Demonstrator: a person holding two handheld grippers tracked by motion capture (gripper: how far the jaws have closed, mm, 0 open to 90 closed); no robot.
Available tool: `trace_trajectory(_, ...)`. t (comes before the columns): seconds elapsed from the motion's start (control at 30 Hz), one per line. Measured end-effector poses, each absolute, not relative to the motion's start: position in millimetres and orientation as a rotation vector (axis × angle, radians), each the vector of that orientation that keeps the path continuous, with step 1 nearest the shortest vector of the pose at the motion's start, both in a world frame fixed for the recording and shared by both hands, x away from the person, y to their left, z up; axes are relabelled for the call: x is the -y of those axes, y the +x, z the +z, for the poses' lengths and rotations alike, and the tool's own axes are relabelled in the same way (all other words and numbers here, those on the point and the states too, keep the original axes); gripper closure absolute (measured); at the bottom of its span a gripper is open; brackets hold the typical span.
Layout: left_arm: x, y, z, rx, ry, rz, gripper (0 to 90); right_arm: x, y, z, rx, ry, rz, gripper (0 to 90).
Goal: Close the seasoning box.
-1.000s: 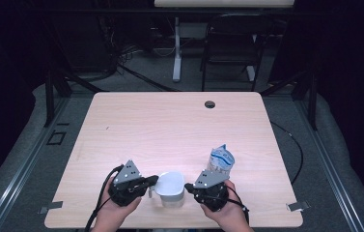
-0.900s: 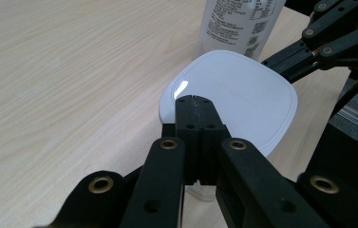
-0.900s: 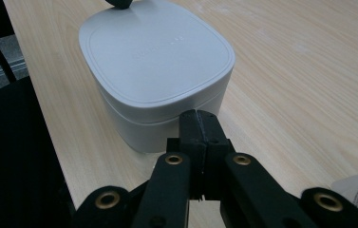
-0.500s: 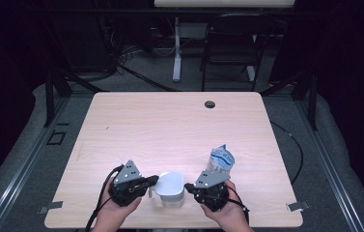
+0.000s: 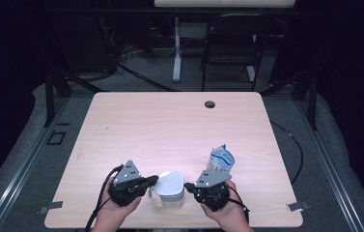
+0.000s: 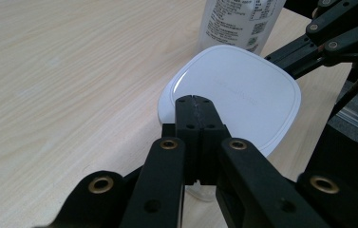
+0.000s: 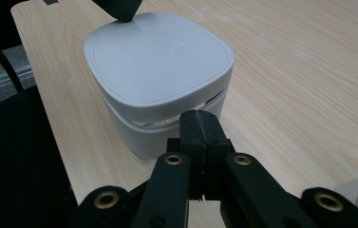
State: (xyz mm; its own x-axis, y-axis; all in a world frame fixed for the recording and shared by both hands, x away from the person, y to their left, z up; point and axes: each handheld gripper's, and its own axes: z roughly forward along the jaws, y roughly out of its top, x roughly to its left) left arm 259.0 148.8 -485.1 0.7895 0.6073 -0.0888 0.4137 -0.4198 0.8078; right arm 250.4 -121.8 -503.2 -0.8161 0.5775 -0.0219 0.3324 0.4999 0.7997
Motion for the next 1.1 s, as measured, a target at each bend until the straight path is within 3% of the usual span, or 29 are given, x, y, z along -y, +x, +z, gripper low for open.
trace_trajectory(1.1, -153.4, 258.6, -483.8, -0.777, 2.055, 0.287, 87.8, 119.9, 249.0, -504.0, -2.465, 0.756, 1.228, 89.7)
